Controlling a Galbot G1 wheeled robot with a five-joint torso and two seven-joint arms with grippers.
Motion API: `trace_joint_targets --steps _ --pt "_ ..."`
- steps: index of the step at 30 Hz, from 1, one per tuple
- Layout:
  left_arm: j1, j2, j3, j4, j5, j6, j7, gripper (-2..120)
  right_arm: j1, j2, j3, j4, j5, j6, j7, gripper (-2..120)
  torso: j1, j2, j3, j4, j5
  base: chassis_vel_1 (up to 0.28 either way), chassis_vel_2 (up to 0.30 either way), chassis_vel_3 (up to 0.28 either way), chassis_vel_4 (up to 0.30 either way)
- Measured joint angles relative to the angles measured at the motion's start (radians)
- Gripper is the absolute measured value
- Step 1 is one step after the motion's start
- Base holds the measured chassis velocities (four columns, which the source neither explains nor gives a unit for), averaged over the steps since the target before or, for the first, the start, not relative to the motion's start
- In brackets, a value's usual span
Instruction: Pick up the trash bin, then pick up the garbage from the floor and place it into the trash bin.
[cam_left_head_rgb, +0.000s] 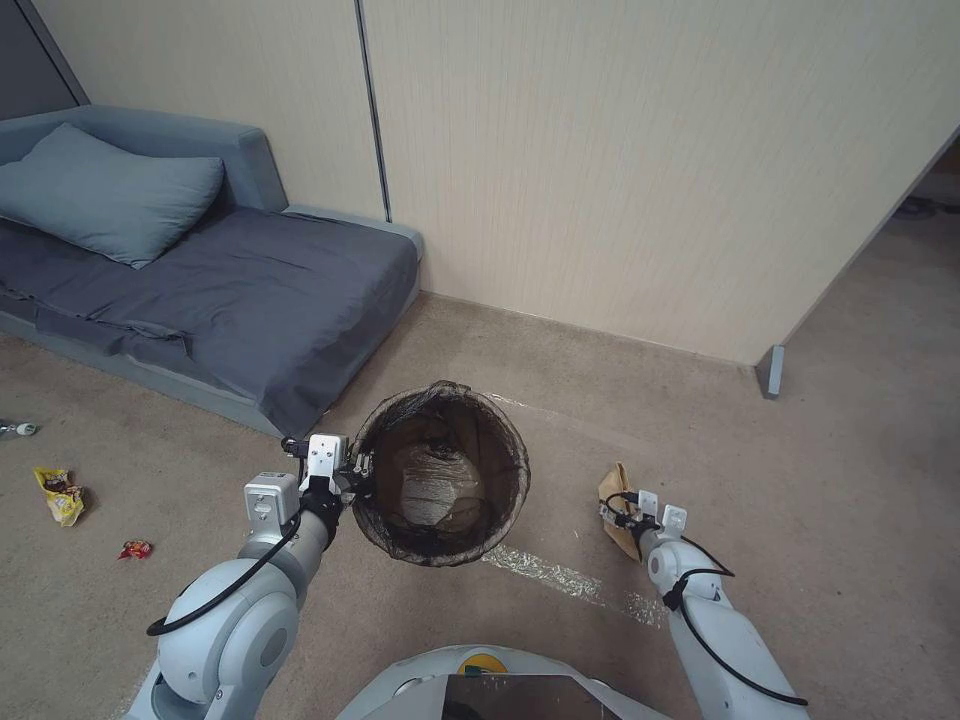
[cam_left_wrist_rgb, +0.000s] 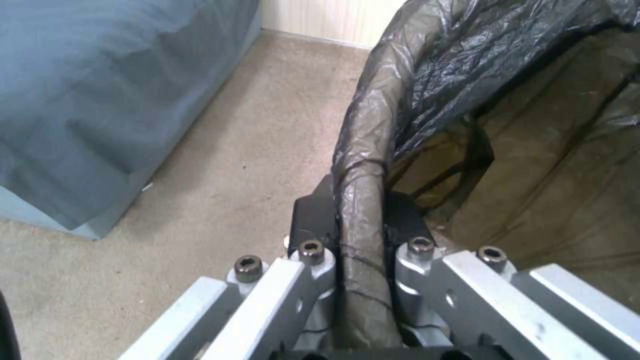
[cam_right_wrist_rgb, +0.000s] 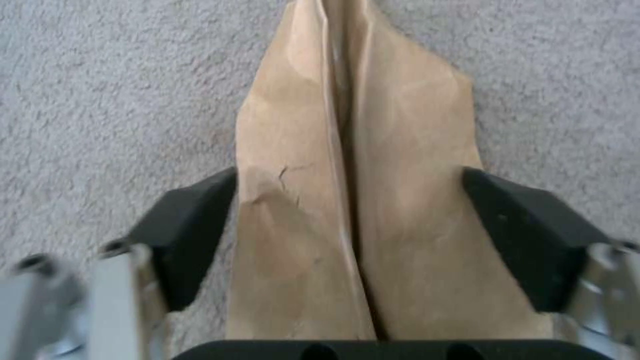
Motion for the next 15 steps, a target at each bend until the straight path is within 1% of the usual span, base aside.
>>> trace_joint_targets --steps 2,3,6,7,11,12,15 --pt "-0.002 -0.001 0.001 0.002 -0.001 -0.001 0.0 5 0.002 0.003 0.0 -0.009 -0.005 0.007 -0.003 67 0.0 0.0 0.0 -0.0002 -0.0003 0.0 0.0 0.0 0.0" --pt "-0.002 -0.001 0.001 0.002 -0.001 -0.001 0.0 5 0.002 0.003 0.0 -0.009 -0.005 0.007 -0.003 67 0.0 0.0 0.0 -0.0002 -0.0003 0.0 0.0 0.0 0.0" --pt "-0.002 0.004 -0.002 0.002 -0.003 -0.004 0.006 5 0.006 0.008 -0.001 -0.019 -0.008 0.013 -0.004 53 0.0 0.0 0.0 -0.0002 -0.0001 0.0 0.0 0.0 0.0" --pt "-0.002 0.004 -0.002 0.002 -0.003 -0.004 0.006 5 0.006 0.008 -0.001 -0.019 -0.008 0.013 -0.004 53 0.0 0.0 0.0 -0.0002 -0.0001 0.0 0.0 0.0 0.0" --pt "-0.006 0.012 -0.006 0.002 -0.01 -0.004 0.007 5 0.015 0.018 -0.003 -0.033 -0.013 0.026 -0.001 34 0.0 0.0 0.0 0.0003 0.0003 0.0 0.0 0.0 0.0" --pt "-0.006 0.012 -0.006 0.002 -0.01 -0.004 0.007 5 0.015 0.018 -0.003 -0.033 -0.013 0.026 -0.001 34 0.0 0.0 0.0 0.0003 0.0003 0.0 0.0 0.0 0.0" --pt "-0.008 0.012 -0.006 0.002 -0.012 -0.004 0.007 5 0.018 0.022 -0.005 -0.034 -0.018 0.027 0.0 20 0.0 0.0 0.0 0.0007 0.001 0.0 0.0 0.0 0.0"
